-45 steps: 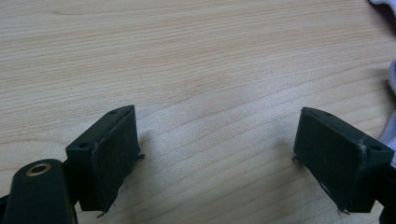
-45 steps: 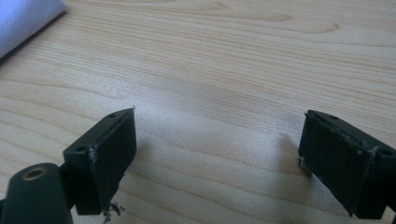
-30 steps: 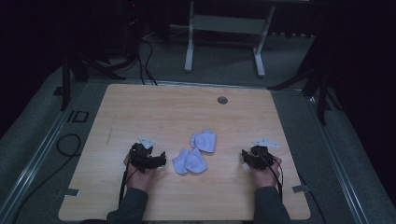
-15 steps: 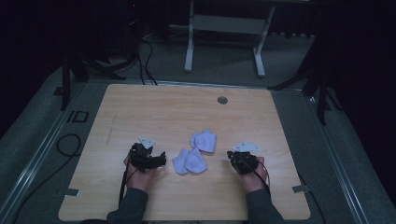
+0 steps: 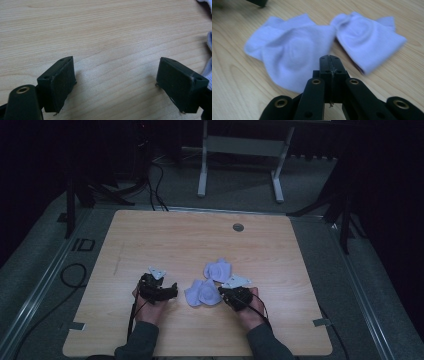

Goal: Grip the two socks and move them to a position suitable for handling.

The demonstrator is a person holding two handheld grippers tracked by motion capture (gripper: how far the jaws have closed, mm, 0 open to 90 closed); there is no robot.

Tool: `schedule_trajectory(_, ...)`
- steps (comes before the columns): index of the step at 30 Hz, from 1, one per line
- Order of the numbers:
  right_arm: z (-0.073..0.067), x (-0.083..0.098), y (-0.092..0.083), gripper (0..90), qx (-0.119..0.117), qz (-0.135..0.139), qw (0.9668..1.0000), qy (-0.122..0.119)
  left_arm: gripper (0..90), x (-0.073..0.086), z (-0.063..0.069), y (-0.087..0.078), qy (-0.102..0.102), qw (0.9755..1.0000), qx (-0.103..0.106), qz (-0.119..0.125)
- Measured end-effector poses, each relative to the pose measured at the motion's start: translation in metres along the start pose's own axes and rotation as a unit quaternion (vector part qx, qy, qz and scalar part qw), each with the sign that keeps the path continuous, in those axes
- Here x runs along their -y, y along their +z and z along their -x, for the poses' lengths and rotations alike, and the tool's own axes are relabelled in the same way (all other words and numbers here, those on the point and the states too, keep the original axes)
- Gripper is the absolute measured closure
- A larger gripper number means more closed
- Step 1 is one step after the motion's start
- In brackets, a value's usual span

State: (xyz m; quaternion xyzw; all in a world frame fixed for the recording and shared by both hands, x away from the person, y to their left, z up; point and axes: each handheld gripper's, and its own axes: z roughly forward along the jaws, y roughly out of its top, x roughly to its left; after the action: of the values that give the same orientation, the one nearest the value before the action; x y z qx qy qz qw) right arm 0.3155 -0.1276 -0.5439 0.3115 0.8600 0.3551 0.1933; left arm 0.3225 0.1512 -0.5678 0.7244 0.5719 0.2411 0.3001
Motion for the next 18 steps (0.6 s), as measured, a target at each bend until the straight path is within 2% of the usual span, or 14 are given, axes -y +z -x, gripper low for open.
schedule_trajectory(5,-0.004,-0.001,0.009,89.7,-0.006,-0.009,0.9999,-0.005,30.3,0.001,0.003,-0.004,0.005,1.0000,0.007,0.004)
schedule_trajectory(9,-0.004,0.001,0.015,89.6,-0.011,-0.022,0.9997,-0.001,37.3,0.001,0.005,-0.006,0.009,0.9999,0.011,0.005)
schedule_trajectory(18,-0.010,0.006,0.014,87.9,-0.017,-0.020,0.9996,0.009,57.1,0.001,0.005,-0.010,0.014,0.9997,0.018,0.000)
